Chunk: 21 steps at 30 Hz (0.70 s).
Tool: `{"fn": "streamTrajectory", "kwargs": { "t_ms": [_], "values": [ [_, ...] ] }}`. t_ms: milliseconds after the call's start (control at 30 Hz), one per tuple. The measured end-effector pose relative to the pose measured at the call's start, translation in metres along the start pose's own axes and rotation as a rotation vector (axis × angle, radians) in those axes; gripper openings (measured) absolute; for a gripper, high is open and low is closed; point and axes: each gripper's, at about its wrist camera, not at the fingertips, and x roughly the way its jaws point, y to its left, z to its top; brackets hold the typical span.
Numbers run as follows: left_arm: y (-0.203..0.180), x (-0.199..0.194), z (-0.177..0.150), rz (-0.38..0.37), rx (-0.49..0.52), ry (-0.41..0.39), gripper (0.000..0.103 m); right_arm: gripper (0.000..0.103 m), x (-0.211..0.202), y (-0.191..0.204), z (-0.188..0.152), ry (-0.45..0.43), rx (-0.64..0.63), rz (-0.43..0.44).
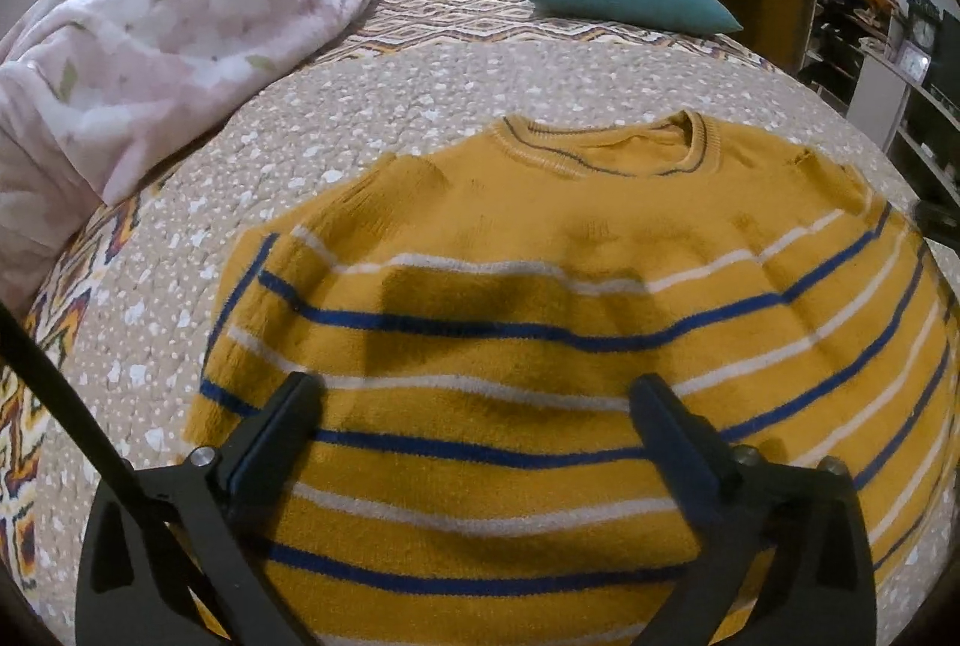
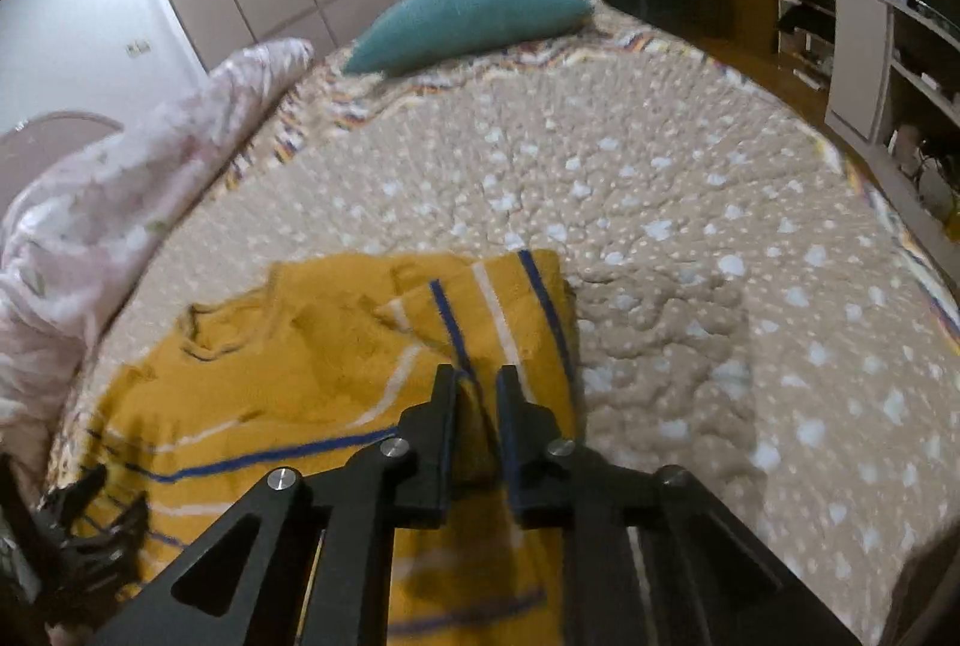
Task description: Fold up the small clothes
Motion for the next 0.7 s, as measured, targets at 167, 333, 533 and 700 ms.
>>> {"fn": "streamTrajectory", "kwargs": {
  "t_ms": [167, 333, 533, 700],
  "values": [
    [-0.003, 0.003, 0.001, 0.028, 0.018, 0.010, 0.103, 0.047, -0.077, 0.006, -0.061, -0.078, -0.039, 0.040],
    [-0.001, -0.019, 0.003, 0.004, -0.015, 0.037, 0.095, 0.048, -0.091, 0.003, -0.108, -0.046, -0.014, 0.079],
    [0.046, -0.082, -0.003, 0.040, -0.082, -0.056, 0.095, 0.048, -0.091, 0.002, -0.129, -0.061, -0.089, -0.008],
    [0.110, -0.074, -0.014, 0.099, -0.197, 0.005, 0.095, 0.059, -0.082, -0.002, -0.133, -0.045, -0.089, 0.019]
  ]
}}
